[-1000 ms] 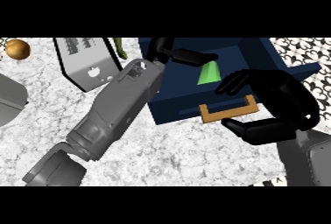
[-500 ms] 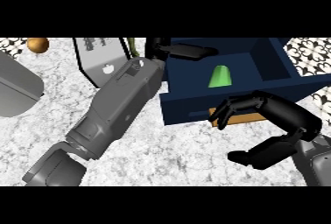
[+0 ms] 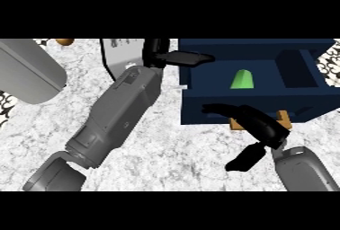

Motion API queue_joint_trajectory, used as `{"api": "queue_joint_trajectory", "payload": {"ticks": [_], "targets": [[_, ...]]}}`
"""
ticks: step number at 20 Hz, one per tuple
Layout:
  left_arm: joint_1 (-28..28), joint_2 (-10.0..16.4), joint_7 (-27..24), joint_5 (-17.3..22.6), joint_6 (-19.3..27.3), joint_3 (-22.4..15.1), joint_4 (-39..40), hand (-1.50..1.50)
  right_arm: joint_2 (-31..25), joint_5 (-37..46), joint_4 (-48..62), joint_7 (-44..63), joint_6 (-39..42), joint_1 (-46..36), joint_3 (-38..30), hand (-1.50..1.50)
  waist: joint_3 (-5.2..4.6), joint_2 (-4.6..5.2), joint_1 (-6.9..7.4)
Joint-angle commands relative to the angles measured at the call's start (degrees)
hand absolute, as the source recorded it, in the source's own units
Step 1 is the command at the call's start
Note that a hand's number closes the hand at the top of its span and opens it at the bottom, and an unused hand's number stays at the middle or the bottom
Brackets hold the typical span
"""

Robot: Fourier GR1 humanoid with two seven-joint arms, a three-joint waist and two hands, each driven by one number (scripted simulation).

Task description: Pick up the cup, place it into the drawer and close the drawer

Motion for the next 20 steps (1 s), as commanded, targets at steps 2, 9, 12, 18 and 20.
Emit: {"api": "queue_joint_trajectory", "payload": {"ticks": [2,9,12,18,20], "targets": [[3.60,1.73,0.91,0.08,-2.32,0.27,-3.79,-1.50,1.10,9.35,15.86,-7.90,-4.31,-2.11,4.06,-1.50,0.03,-0.45,3.14],[10.07,3.03,-0.81,0.17,-4.19,0.38,-8.73,-1.50,4.34,14.05,42.73,-16.96,-12.22,-13.94,0.51,1.50,0.13,0.00,5.85],[13.63,6.52,0.67,1.04,-7.21,0.95,-11.01,-1.50,3.27,12.38,47.84,-22.91,-14.55,-17.85,-3.66,1.50,0.16,0.02,6.62],[15.76,9.64,2.40,1.88,-10.82,1.25,-14.41,-1.50,0.76,8.75,57.79,-26.39,-16.66,-28.40,-11.99,1.50,0.24,0.77,8.80],[16.94,8.66,2.38,1.42,-10.31,0.32,-15.65,-1.50,0.29,8.57,60.60,-26.09,-18.13,-31.40,-13.56,1.50,0.29,1.10,9.92]]}}
